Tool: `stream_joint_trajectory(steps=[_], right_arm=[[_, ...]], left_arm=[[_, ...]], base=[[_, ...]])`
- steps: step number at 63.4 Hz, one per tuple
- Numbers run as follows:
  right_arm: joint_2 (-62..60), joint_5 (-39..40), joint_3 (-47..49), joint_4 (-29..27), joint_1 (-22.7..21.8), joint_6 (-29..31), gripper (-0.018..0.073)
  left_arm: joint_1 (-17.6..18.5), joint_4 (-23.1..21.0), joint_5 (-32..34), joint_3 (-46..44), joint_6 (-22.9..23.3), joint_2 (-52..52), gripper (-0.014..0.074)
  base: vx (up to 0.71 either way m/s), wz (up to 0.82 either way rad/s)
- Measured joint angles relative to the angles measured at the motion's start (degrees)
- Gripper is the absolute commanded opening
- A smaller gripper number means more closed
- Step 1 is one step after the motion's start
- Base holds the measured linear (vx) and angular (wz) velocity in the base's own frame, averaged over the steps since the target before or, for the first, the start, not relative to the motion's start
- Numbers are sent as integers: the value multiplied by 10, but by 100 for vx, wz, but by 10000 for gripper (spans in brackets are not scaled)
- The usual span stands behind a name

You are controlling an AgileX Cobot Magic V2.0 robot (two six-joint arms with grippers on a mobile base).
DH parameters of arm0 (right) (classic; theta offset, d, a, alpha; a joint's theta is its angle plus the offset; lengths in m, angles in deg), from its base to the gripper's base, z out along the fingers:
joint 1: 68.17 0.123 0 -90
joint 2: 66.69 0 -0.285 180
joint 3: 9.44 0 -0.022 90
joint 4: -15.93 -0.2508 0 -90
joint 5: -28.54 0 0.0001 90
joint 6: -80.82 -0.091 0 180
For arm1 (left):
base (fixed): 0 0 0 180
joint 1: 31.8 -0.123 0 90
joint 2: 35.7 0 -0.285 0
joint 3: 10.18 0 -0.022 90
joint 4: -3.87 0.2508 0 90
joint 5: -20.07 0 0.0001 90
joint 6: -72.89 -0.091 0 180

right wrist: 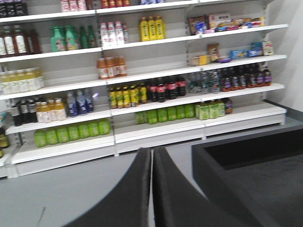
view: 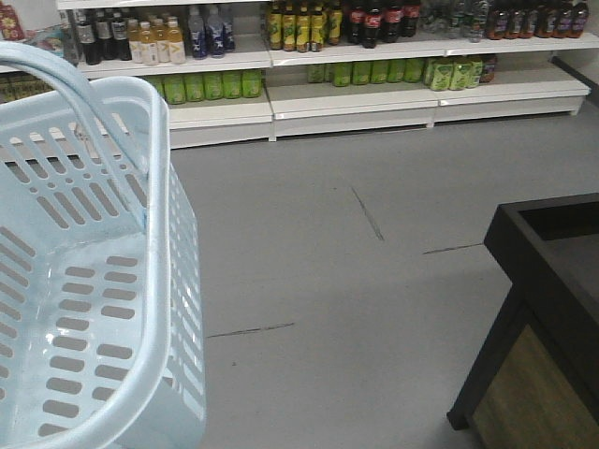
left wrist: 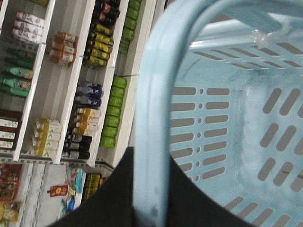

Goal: Pick three apples into basket with both arms
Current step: 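Turn the base toward the table with oranges and apples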

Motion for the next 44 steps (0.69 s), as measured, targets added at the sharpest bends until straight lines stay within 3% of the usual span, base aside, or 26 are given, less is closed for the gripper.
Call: stream_joint_trajectory(steps=[44], right_arm=[[0,-1,0,0,0,0,-9]], left_arm=[[0,1,0,0,0,-6,-6]], base=[[9,-50]])
